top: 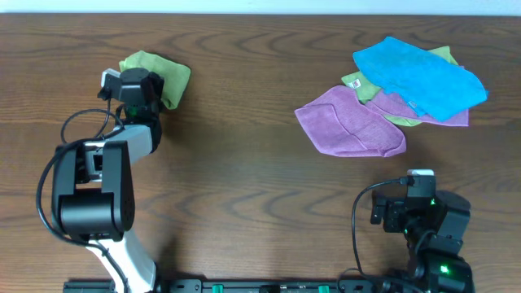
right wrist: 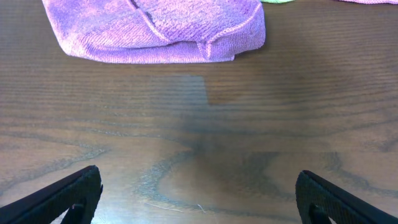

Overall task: Fold the cloth
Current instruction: 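Drag the green cloth toward the far left with the left gripper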

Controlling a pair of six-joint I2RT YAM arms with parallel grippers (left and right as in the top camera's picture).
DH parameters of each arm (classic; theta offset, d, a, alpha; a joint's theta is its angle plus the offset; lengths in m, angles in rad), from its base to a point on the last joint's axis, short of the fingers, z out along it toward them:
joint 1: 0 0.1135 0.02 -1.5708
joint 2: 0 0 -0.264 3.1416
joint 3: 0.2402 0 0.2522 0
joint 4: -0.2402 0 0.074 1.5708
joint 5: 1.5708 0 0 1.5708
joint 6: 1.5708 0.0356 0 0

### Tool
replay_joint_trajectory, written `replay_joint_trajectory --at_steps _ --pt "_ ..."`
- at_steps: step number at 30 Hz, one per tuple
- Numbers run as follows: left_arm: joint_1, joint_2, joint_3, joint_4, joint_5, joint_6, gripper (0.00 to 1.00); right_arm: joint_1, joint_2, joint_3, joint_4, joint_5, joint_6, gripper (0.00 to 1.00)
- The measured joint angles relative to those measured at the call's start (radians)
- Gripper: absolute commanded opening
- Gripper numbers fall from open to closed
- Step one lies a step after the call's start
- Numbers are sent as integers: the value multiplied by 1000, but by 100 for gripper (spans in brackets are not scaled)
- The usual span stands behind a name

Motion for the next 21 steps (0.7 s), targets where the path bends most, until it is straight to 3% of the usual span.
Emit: replay_joint_trajectory --at_steps 12,14,16,17,21 --pt "0 5 3 -126 8 0 6 0 0 0 0 0 0 99" --pt "0 5 3 -131 8 5 27 0 0 0 0 0 0 99" --pt "0 5 3 -130 9 2 70 0 0 0 0 0 0 99" --pt "0 5 3 -130 8 3 98 0 0 0 0 0 0 99" --pt "0 5 3 -130 9 0 95 0 0 0 0 0 0 99"
